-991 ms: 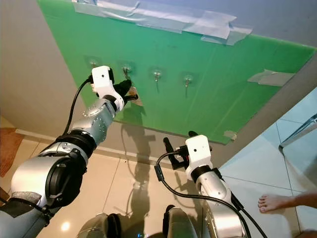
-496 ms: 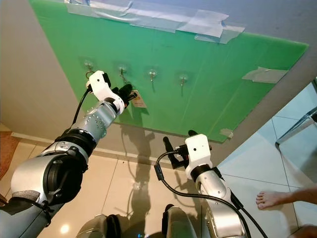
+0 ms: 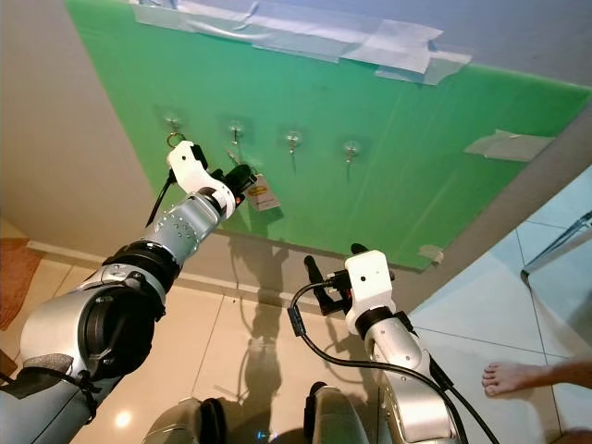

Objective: Hang keys on a hook

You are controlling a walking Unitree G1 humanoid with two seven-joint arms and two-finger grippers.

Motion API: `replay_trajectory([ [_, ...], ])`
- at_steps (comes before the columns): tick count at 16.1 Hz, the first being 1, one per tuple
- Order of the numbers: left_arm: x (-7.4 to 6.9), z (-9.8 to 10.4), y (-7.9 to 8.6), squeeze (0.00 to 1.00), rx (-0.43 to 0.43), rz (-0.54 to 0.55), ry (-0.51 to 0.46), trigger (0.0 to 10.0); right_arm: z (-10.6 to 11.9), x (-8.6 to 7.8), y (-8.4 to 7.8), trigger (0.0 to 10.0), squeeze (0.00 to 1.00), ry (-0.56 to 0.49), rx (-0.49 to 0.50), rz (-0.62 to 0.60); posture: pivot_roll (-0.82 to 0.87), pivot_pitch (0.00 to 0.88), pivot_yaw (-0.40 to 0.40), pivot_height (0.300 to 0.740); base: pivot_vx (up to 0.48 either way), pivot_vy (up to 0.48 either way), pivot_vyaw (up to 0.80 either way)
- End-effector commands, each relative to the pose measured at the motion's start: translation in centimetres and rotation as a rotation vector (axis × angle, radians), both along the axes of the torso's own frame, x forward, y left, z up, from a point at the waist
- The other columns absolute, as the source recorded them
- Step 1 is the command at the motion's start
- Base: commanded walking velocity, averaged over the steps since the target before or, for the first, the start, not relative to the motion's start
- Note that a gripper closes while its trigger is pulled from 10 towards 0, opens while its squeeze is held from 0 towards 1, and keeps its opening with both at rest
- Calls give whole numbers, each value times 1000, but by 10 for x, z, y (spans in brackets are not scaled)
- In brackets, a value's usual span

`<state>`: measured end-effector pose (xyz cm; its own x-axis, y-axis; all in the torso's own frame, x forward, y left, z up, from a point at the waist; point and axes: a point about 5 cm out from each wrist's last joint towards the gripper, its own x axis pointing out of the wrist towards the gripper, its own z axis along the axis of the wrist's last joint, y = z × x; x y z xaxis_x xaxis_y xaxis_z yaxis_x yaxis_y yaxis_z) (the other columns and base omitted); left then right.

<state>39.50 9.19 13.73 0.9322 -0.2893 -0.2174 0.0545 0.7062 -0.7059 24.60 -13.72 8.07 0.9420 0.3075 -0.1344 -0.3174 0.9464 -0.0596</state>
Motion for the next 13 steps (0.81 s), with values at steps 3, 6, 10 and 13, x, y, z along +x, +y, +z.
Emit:
replay_trajectory([
  [3, -2, -6, 2, 0, 52, -9, 14, 0, -2, -2, 1, 10000, 0, 8, -2, 4, -235, 131, 8, 710, 0, 0, 0],
  [6, 0, 1, -3, 0, 232, -63, -80, 0, -2, -2, 1, 10000, 0, 7, -1, 4, -235, 131, 9, 710, 0, 0, 0],
  [10, -1, 14, -24, 0, 662, -209, -300, 0, -1, -2, 1, 10000, 0, 6, 1, 2, -233, 136, 9, 710, 0, 0, 0],
  [13, -2, 17, -33, 0, 720, -255, -345, 0, 0, -3, 1, 10000, 0, 5, 0, 1, -233, 136, 9, 710, 0, 0, 0],
])
